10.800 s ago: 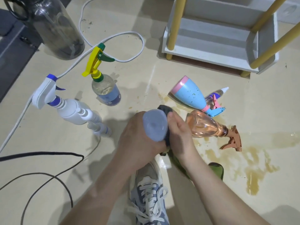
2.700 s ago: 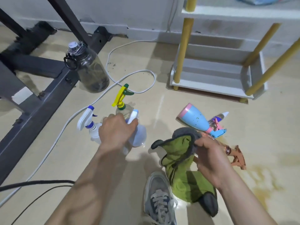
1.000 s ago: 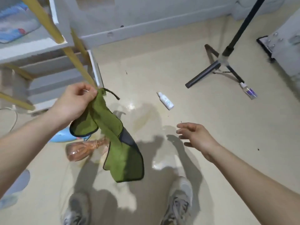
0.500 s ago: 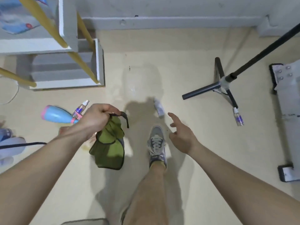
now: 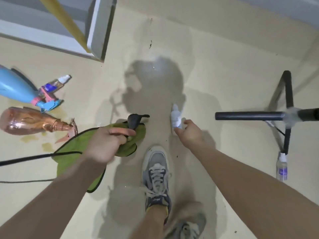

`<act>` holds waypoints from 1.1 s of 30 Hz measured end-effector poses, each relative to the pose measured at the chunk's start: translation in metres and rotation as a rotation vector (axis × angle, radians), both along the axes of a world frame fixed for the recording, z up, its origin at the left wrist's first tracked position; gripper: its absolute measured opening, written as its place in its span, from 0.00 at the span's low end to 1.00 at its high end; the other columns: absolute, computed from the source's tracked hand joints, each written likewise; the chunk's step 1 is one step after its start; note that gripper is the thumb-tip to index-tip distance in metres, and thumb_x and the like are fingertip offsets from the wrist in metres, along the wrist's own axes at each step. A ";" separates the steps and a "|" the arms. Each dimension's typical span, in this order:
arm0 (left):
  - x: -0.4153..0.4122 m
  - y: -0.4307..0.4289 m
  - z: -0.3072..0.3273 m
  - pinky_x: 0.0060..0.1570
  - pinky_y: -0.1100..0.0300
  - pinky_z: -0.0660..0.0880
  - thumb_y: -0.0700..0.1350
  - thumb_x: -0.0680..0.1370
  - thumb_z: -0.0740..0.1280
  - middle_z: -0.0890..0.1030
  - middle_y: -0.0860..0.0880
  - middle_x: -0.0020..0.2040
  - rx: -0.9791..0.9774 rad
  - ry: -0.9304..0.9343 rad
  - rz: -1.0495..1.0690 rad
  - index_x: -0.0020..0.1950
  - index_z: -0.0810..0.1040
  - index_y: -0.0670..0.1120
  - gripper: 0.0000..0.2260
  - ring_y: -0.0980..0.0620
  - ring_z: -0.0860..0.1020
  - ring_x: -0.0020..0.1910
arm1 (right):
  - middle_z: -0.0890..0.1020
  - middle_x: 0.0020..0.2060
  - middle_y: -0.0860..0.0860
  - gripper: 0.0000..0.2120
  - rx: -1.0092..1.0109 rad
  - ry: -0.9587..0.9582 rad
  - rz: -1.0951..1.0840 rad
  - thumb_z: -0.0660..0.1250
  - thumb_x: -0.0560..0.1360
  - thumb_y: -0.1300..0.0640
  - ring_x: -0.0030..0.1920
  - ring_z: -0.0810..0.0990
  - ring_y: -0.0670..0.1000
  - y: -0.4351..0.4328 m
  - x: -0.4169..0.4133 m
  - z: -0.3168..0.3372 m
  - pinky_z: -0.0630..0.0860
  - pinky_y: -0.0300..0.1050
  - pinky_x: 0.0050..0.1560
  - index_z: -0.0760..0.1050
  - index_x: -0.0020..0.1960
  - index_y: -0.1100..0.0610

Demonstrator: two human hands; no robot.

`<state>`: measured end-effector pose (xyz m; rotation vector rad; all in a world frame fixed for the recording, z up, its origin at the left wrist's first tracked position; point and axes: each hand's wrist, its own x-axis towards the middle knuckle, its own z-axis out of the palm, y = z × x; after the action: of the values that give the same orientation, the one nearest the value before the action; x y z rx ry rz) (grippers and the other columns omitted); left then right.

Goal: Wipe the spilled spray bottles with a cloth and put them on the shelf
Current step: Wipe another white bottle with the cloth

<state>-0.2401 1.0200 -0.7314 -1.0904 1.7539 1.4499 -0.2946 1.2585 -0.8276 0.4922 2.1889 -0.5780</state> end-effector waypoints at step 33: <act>-0.013 -0.079 0.373 0.59 0.51 0.74 0.72 0.65 0.69 0.84 0.58 0.49 0.152 0.242 -0.416 0.49 0.84 0.59 0.22 0.55 0.81 0.52 | 0.81 0.38 0.50 0.08 -0.761 -0.021 -0.013 0.73 0.73 0.59 0.28 0.74 0.40 -0.133 0.047 0.468 0.68 0.32 0.27 0.77 0.50 0.56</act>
<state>-0.2529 0.9411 -0.3587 -0.4493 1.8596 1.4613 -0.2474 1.1251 -0.3601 0.0985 1.7625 -1.3193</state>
